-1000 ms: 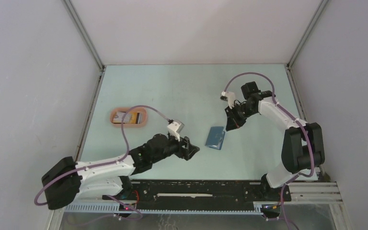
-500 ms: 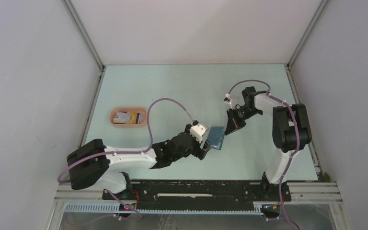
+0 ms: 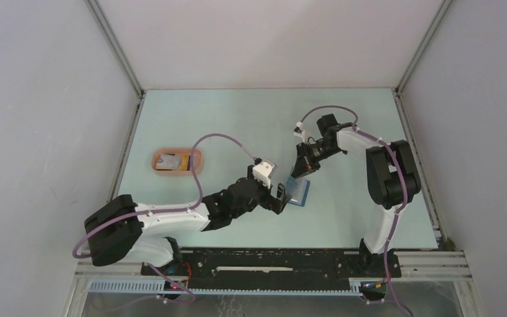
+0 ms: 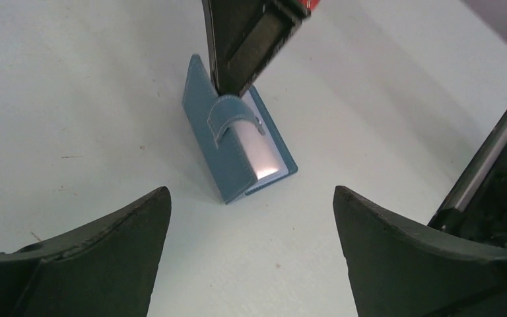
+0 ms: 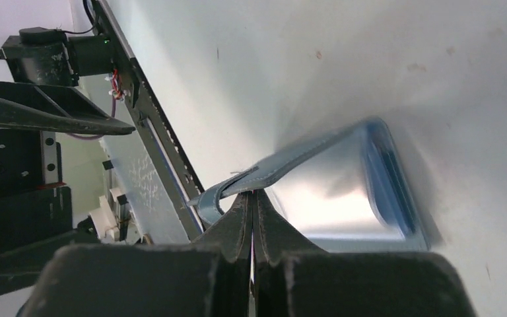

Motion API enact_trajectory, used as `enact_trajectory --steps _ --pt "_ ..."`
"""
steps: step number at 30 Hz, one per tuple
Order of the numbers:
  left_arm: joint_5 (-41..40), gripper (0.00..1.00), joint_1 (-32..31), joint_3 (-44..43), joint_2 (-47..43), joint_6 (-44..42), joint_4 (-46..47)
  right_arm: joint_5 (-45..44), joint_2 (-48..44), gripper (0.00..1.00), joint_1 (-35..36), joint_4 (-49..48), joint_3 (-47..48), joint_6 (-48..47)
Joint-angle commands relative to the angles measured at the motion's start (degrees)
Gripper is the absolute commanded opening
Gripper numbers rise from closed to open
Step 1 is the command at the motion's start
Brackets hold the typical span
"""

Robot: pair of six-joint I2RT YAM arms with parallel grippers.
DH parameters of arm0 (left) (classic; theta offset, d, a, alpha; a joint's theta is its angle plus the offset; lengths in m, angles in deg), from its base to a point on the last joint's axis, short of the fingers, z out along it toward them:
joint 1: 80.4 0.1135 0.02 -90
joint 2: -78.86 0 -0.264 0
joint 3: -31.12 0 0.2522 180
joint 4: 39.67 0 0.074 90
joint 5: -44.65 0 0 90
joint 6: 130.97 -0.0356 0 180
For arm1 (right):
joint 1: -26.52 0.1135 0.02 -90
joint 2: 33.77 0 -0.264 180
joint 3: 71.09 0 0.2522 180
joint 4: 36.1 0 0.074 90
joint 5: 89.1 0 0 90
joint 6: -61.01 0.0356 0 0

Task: Put the credit cards into the card holder
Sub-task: Open the card holder at the center of the board.

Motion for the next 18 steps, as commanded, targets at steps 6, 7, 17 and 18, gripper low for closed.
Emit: enact_trajectory --steps 6,7,17,18 --pt "0.96 0.9 6.16 0.54 -0.87 12.09 -2.28 -4.07 5.79 0.03 7.34 -3.97 5.14 4.43" --pt "0.6 0.88 6.4 0.35 -0.51 12.41 -2.89 -4.8 6.45 0.04 7.68 -4.01 5.3 4.42" --pt "-0.86 0.7 9.17 -2.51 6.18 11.09 -7.73 -8.31 9.12 0.05 8.39 -3.07 6.27 2.63" --pt "-0.65 0.7 9.5 -2.54 6.48 10.73 -7.67 -8.39 9.13 0.06 8.35 -3.0 6.33 2.5"
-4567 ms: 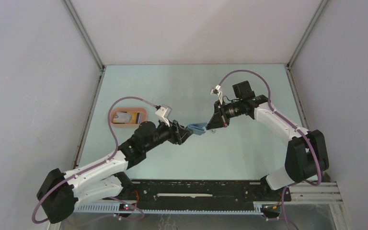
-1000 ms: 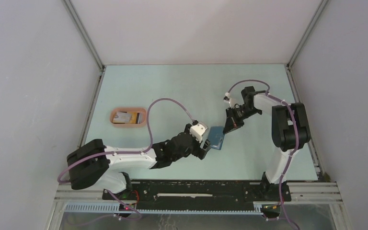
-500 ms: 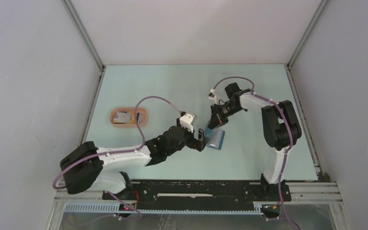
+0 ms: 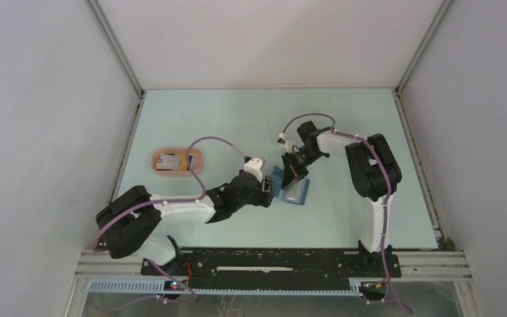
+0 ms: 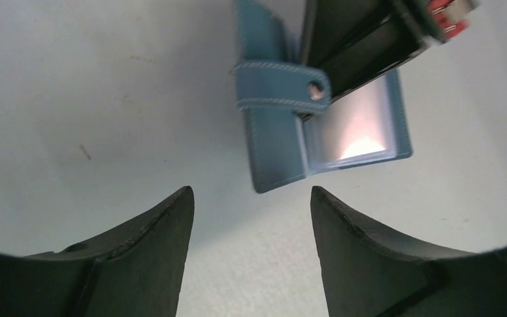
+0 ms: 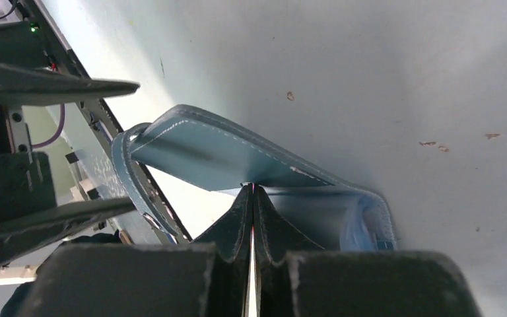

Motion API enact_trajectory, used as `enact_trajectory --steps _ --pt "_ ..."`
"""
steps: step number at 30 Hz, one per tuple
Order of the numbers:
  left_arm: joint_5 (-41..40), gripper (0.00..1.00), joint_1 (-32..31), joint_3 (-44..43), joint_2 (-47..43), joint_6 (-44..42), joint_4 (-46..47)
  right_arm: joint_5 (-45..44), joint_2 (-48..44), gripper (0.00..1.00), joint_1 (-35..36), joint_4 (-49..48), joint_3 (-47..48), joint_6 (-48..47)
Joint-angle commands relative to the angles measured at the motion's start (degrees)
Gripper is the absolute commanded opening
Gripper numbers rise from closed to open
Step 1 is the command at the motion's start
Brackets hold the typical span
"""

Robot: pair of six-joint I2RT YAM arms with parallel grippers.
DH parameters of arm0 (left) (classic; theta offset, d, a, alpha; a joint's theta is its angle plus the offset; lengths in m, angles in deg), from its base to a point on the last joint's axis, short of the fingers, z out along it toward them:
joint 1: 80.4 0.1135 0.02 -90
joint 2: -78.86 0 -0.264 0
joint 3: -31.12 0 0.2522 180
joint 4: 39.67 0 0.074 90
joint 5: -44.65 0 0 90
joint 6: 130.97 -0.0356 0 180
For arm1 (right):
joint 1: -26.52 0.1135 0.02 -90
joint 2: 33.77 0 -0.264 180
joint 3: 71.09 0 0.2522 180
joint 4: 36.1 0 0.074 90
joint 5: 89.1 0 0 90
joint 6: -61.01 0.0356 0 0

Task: Put the credit cards into the card holder
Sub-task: Open the card holder at the center of the board.

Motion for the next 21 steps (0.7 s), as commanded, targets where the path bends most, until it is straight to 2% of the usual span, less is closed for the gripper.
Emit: enact_trajectory --steps 1,13,16,17,19,20,21 --pt "-0.96 0.69 1.59 -3.09 1.67 -0.8 -0.78 -1.32 0.0 0.06 -0.13 0.17 2.28 -0.74" --pt "6.89 0.61 4.9 -5.28 5.91 -2.07 3.05 -2.01 0.06 0.07 0.17 0.85 2.76 -1.75" --pt "9.9 0.46 6.8 -4.99 7.78 -0.68 4.64 -2.18 -0.09 0.07 0.26 1.38 3.02 -2.48" --pt "11.26 0.36 7.5 -4.89 8.37 -0.12 5.28 -2.24 -0.37 0.08 0.26 1.5 3.03 -2.79" --pt "13.67 0.08 8.41 -4.08 9.31 1.51 7.34 -2.18 -1.39 0.09 0.26 1.82 3.07 -3.85" --pt "14.91 0.01 8.78 -3.54 9.52 2.54 8.51 -1.57 -2.25 0.1 0.22 2.15 3.07 -4.83" --pt "15.33 0.0 8.87 -2.73 9.55 3.88 9.67 -0.73 -3.64 0.12 0.14 2.52 3.11 -5.85"
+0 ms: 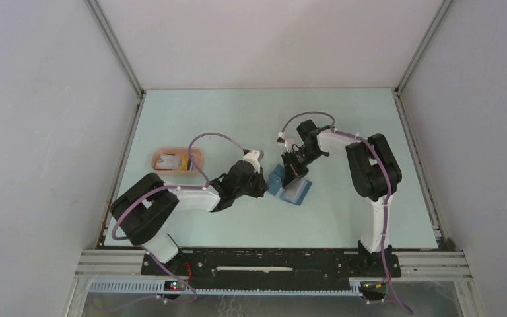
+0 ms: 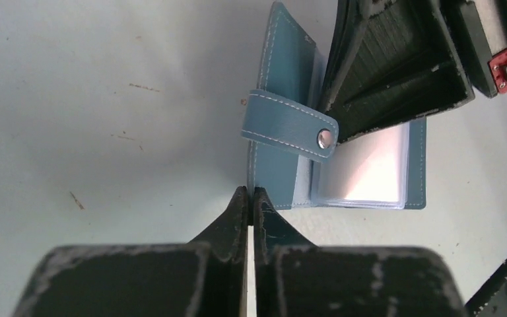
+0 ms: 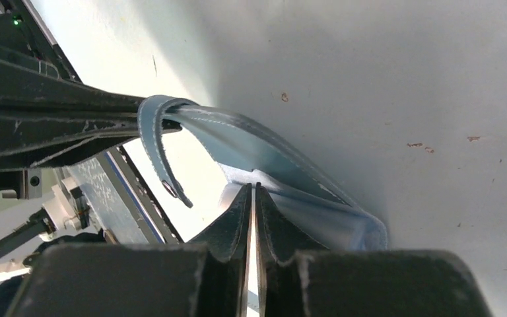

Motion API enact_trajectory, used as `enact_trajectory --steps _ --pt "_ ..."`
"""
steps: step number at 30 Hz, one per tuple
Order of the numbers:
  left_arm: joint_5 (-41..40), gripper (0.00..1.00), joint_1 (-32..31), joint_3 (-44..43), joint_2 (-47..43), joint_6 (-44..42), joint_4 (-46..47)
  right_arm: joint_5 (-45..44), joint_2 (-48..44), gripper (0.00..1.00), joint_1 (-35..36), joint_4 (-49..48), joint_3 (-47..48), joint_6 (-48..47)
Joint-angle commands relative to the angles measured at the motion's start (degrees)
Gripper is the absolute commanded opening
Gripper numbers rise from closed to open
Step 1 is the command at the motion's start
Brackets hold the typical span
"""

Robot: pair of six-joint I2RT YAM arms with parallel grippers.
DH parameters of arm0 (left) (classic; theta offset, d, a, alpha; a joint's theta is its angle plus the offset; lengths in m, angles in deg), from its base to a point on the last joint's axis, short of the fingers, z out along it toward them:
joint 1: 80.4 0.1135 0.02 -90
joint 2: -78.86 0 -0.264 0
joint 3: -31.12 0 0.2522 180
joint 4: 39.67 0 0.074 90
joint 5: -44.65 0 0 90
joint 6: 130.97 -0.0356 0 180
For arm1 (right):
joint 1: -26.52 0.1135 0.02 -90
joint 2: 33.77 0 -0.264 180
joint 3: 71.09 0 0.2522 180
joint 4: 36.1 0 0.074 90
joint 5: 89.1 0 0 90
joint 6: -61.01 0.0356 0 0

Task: Put the credit cards into the card holder
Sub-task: Open the card holder at the center of the board.

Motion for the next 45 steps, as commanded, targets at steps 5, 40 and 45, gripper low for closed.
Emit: enact_trajectory --steps 5,40,45 --pt "3.81 0.0 0.96 7.56 -0.57 13.7 15.04 4.96 -12.54 0.23 -0.53 4.81 1.91 -9.87" --pt "-33.34 0.0 -18.06 13.34 1.94 36.7 22.87 2.27 -12.43 0.58 -6.17 -8.54 -9.81 6.07" --pt "-32.98 0.0 -18.06 13.24 1.93 35.82 23.34 3.04 -11.4 0.56 -5.99 -8.47 -8.68 6.11"
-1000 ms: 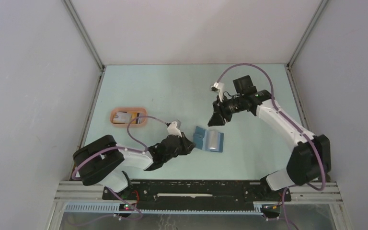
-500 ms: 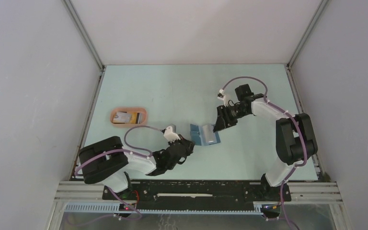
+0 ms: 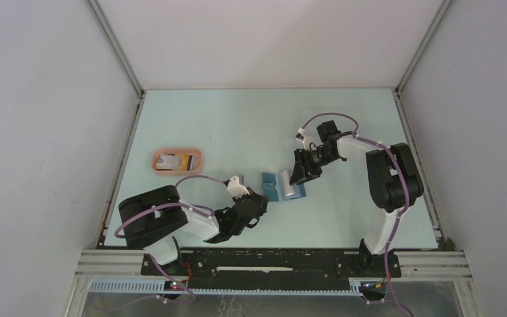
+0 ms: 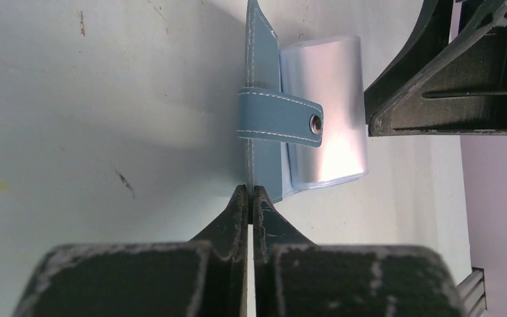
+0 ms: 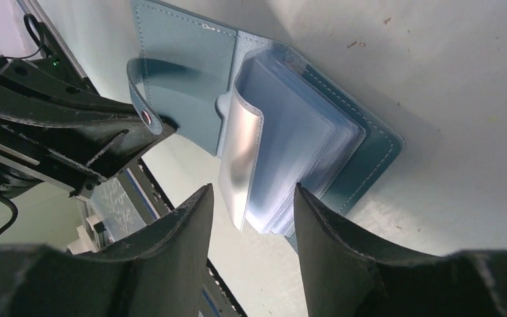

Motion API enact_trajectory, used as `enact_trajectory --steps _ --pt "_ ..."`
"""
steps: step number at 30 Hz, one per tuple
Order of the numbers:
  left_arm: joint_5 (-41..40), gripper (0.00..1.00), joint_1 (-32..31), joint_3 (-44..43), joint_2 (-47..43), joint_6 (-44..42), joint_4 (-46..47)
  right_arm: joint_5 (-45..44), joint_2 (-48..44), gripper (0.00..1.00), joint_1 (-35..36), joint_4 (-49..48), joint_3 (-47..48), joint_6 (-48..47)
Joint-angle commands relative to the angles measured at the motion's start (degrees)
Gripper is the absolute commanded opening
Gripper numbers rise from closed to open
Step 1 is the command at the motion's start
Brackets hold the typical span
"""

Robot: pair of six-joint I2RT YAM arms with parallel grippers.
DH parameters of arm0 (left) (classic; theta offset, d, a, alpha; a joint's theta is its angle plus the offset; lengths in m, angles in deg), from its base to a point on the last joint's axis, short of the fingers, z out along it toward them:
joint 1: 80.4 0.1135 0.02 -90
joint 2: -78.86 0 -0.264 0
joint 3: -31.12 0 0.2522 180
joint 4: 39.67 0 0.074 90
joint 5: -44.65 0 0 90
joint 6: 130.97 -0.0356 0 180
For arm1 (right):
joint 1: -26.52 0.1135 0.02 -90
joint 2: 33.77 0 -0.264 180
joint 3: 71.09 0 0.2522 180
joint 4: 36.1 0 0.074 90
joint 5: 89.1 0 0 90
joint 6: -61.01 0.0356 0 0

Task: Put the credit cards into the card holder
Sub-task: Open the card holder at the center of the board.

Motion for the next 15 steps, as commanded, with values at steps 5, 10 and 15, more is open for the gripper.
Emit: enact_trajectory --steps 5,10,15 --pt "-0.62 0.0 -0.53 -1.71 0.23 -1.5 2.07 2.1 -0.18 0.54 0.52 0.08 3.95 0.15" --pt "-0.78 0.0 -0.53 -1.39 0.07 -1.67 2.07 0.01 -2.59 0.54 0.02 1.26 4.69 -2.04" --pt "-0.67 0.0 -0.53 -1.5 0.15 -1.79 2.12 0.52 -3.22 0.55 -0.11 1.61 4.68 -2.31"
